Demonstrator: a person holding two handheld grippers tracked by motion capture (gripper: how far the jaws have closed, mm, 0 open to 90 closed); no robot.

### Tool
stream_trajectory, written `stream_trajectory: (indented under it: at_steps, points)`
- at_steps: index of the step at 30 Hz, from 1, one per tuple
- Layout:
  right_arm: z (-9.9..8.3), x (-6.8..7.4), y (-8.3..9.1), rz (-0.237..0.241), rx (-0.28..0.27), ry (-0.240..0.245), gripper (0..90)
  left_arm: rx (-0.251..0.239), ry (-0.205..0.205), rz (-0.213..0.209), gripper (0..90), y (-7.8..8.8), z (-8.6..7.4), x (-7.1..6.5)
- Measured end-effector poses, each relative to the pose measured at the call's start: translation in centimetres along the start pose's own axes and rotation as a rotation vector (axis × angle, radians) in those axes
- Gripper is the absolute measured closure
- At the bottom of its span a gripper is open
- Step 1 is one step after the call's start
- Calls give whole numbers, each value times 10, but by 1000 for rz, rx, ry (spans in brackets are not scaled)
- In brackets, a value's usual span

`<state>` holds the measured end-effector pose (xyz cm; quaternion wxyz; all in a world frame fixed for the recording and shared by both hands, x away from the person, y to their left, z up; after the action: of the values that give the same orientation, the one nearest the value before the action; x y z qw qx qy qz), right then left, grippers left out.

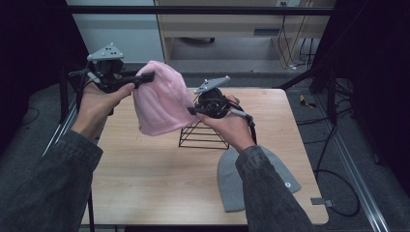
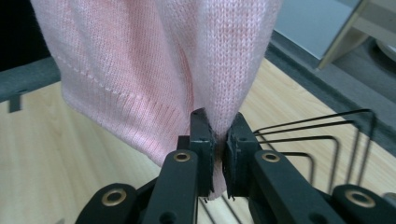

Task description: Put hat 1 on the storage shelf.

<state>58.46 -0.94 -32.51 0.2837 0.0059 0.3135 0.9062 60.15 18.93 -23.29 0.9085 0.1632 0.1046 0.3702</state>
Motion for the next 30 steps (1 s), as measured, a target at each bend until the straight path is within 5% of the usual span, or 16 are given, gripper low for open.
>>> stream_trajectory:
  at_steps: [9,14,30]
  points:
    - [-4,-26,-5,-62,11,-8,837,-35,43,-14,748,-28,8,3]
    - [-13,-42,-7,-114,3,-23,837,-40,23,-5,747,-49,12,0]
    - [-39,-55,0,-149,-5,-47,839,-43,12,-34,745,-74,10,-10]
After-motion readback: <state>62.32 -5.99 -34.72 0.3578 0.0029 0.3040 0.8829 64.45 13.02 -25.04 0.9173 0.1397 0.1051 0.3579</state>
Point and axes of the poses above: each handheld gripper's, and its own axes: y roughly backward along the jaws, z roughly out of its top, x roughly to its left, the point moved 6 cm from there along -y, roughly forward along the jaws, and after that the axes turned 8 degrees about y, right-handed, at the moved point
